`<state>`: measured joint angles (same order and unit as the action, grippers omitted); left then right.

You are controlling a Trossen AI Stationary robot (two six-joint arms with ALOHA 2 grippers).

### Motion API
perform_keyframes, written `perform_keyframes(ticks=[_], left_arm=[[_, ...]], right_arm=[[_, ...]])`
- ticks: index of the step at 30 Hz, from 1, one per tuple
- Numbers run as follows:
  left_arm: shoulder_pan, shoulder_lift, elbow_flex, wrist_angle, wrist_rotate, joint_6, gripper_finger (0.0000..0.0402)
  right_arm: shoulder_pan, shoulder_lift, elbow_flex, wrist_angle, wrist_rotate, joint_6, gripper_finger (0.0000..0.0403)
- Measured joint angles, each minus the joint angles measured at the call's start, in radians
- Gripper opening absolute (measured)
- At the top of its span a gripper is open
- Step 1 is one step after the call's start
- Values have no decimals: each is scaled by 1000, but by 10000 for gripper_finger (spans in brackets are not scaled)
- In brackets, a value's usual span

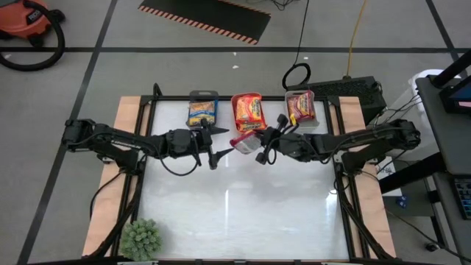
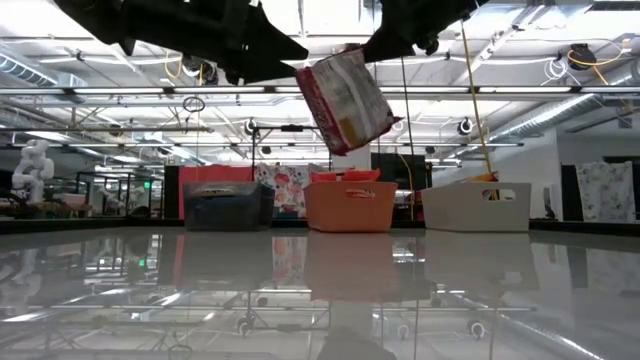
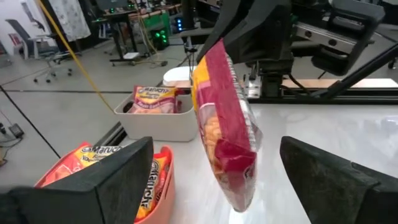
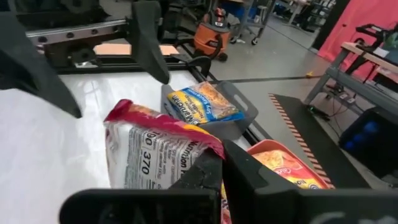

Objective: Sort Maruchan noodles
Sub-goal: Put the red noodle pack into the gray bin

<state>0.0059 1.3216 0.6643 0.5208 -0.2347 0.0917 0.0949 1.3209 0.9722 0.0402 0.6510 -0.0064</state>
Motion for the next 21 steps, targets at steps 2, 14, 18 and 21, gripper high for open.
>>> perform_keyframes(ticks=[2,14,18,21], left_arm=[[2,0,0,0,2,1,356],[-2,0,0,0,27,-59,356],[-21,0,0,0,27,-74,356],[-37,0,0,0,26,-80,356]], right_arm=[[-4,0,0,0,0,13,0],[-2,0,0,-1,-2,64,0],[-2,0,0,-17,-2,98,0],[-2,1,-11,-6,-2,101,0]])
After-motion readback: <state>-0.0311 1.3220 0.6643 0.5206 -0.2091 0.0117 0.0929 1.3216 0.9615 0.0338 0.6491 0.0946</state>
